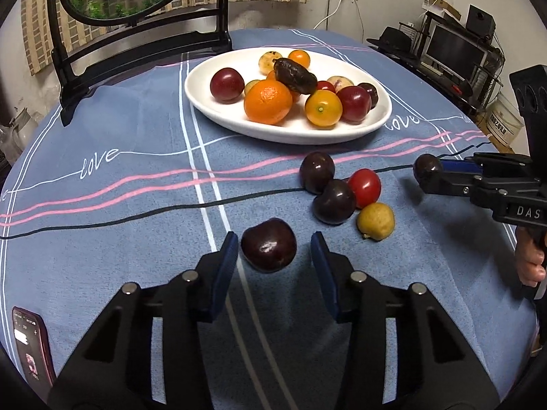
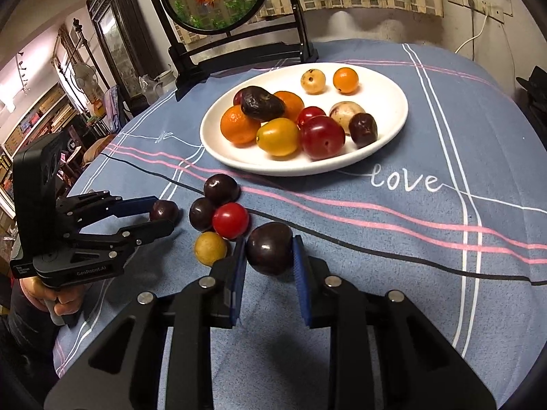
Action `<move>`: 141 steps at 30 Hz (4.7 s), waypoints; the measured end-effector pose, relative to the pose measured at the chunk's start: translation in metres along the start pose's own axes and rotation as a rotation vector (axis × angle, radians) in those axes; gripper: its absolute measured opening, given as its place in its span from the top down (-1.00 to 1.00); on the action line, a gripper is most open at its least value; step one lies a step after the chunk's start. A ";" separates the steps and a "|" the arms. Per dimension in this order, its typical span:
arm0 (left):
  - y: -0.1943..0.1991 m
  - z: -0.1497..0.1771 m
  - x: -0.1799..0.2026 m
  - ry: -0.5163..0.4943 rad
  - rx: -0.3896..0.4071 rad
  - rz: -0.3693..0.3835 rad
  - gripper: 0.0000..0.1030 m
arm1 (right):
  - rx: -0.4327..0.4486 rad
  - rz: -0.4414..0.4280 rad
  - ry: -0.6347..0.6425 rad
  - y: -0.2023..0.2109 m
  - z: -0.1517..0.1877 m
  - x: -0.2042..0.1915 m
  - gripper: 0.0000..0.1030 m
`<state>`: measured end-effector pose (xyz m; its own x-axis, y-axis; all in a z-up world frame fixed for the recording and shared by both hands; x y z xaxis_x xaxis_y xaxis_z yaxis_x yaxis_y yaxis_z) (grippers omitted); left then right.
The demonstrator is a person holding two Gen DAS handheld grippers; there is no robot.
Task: Organize fruits
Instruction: 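Grasp a dark plum with the right tool while the left grasps another plum, then lower both plums onto the white plate and open both tools, then grasp a yellow fruit with the right tool while the left grasps a dark plum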
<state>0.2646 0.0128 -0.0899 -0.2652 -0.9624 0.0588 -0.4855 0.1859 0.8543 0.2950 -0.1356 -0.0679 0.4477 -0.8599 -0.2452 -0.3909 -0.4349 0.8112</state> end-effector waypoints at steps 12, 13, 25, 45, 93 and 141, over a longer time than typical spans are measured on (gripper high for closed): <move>-0.005 0.000 -0.003 0.008 -0.012 -0.011 0.34 | -0.008 0.005 0.004 -0.001 0.002 -0.001 0.48; -0.005 0.000 -0.003 0.008 -0.012 -0.012 0.34 | -0.010 0.005 0.003 -0.002 0.002 0.000 0.48; 0.003 -0.003 -0.005 0.022 0.012 -0.019 0.35 | 0.000 0.012 0.014 -0.002 0.002 -0.004 0.48; 0.041 -0.114 -0.002 0.087 0.154 0.129 0.35 | 0.198 0.023 -0.059 0.013 -0.085 0.019 0.48; 0.038 -0.045 -0.050 0.319 0.143 -0.075 -0.93 | -0.066 0.083 0.135 -0.049 -0.003 -0.061 0.39; -0.016 -0.025 0.045 -0.095 -0.003 0.071 0.36 | 0.024 0.032 -0.023 -0.004 -0.009 -0.015 0.49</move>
<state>0.2815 -0.0380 -0.0881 -0.3764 -0.9238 0.0704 -0.4603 0.2524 0.8512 0.2968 -0.1192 -0.0628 0.4161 -0.8792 -0.2321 -0.4236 -0.4133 0.8061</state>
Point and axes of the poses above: each gripper's, at about its wrist camera, not at the fingertips, and y roughly against the way its jaws point, x to its right, z to its underside, the point moved 6 cm from there along -y, roughly the way its jaws point, and after that the axes turned 7 degrees about -x, right-handed, at the moved point
